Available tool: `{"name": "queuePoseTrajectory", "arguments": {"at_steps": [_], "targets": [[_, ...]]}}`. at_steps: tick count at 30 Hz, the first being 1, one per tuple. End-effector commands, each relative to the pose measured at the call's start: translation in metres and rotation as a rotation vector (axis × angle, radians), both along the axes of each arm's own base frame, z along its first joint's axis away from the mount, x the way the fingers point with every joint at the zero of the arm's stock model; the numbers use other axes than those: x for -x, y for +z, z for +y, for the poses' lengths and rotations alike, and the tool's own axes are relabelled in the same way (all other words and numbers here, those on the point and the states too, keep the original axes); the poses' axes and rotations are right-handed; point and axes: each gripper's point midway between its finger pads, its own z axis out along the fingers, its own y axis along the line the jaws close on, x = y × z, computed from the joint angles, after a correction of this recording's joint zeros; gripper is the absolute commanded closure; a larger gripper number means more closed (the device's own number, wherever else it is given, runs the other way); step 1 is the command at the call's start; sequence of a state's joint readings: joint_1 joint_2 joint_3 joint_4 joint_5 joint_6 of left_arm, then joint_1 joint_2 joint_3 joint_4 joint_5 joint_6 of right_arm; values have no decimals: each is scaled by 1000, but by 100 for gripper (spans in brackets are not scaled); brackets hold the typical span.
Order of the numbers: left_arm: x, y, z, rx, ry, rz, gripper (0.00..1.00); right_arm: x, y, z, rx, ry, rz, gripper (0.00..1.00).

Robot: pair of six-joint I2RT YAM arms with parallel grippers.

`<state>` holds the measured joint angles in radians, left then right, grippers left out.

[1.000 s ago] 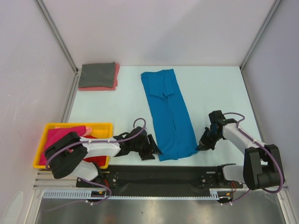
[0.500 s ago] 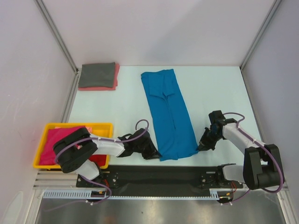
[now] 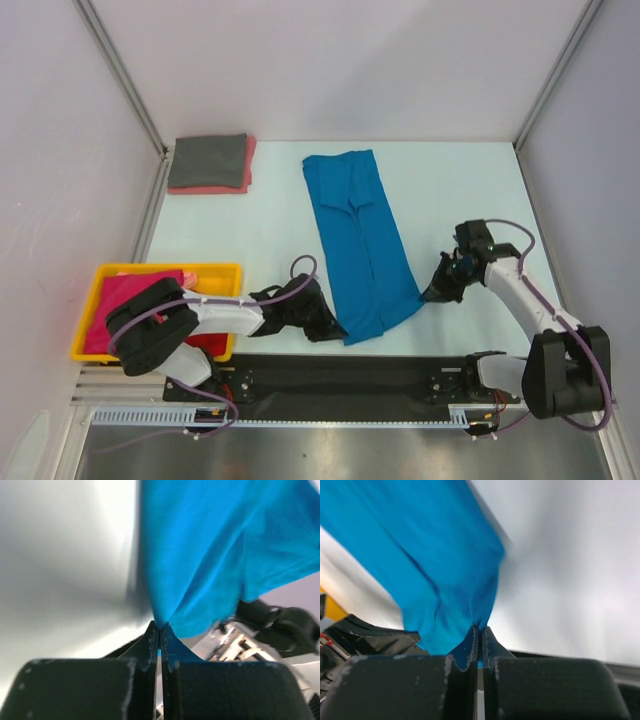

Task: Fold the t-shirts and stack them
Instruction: Fold the tshirt

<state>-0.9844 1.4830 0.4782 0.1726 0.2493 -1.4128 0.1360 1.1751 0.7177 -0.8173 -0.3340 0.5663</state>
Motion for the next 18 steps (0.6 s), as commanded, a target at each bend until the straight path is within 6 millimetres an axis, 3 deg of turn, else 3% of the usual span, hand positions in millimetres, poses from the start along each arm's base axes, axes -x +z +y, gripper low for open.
{"name": "queuePoseTrajectory", "arguments": {"at_steps": [1, 2, 4, 5, 6, 7, 8, 9, 10, 11, 12, 13, 14, 15, 16, 18], "targets": [[-32, 40, -11, 78, 35, -44, 100, -54, 32, 6, -28, 61, -157, 100], [-45, 45, -9, 91, 57, -40, 100, -64, 29, 9, -34, 78, -150, 100], [-69, 57, -12, 104, 72, -65, 100, -93, 46, 18, -77, 100, -211, 100], [-87, 61, -7, 104, 102, -70, 100, -104, 39, 21, -84, 105, -192, 100], [-102, 70, -8, 110, 106, -95, 99, -122, 52, 24, -93, 111, -238, 100], [-124, 75, -3, 116, 129, -107, 100, -136, 44, 26, -92, 112, -230, 100], [-131, 69, 3, 110, 147, -88, 100, -146, 55, 28, -99, 117, -269, 100], [-147, 79, 1, 128, 143, -117, 100, -157, 46, 30, -100, 121, -244, 100], [-158, 81, 3, 132, 149, -126, 100, -175, 56, 32, -105, 127, -272, 100], [-176, 71, 11, 112, 175, -111, 100, -185, 58, 35, -112, 133, -275, 100], [-194, 86, 8, 130, 156, -154, 100, -193, 43, 38, -122, 141, -233, 100], [-203, 84, 11, 114, 158, -146, 100, -211, 57, 40, -121, 148, -267, 100], [-215, 70, 21, 82, 175, -114, 100, -218, 55, 41, -121, 149, -262, 100], [-229, 80, 19, 95, 165, -137, 100, -223, 40, 44, -132, 157, -224, 100], [-240, 78, 25, 101, 179, -130, 100, -239, 53, 47, -139, 161, -258, 100], [-256, 79, 24, 123, 182, -131, 100, -250, 41, 53, -159, 169, -226, 100]]}}
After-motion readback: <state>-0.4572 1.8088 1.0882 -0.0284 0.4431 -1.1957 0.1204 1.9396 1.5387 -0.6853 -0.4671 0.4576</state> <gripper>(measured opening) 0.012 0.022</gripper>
